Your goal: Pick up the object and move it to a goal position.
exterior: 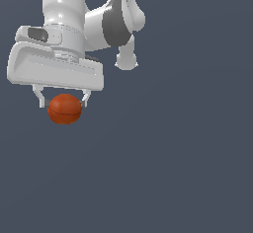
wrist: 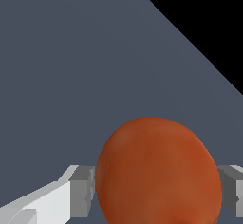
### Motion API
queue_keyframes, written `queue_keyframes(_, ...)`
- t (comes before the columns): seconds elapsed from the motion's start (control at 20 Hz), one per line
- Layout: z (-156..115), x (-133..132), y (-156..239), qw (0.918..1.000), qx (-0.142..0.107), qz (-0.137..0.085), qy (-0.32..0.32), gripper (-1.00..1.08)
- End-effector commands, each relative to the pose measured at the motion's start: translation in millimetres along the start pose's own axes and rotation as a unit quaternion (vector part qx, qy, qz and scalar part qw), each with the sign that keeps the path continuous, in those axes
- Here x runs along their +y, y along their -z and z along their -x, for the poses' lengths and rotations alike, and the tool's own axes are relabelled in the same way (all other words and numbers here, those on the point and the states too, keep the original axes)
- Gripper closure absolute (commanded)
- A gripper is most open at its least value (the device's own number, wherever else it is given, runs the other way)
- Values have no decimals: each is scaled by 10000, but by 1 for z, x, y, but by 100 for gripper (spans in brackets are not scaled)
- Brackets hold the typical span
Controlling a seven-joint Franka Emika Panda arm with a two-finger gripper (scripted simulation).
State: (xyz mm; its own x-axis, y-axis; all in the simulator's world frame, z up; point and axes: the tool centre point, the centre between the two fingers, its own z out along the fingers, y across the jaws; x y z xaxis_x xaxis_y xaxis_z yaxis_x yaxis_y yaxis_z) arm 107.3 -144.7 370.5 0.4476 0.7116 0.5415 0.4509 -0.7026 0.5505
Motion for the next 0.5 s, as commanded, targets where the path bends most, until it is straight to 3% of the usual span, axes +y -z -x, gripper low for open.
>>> queue_keyframes(0.0,-4,11,10,9998,124,121,4,108)
queue_keyframes(0.45,-11,35,32,9985,412,371,-5,108)
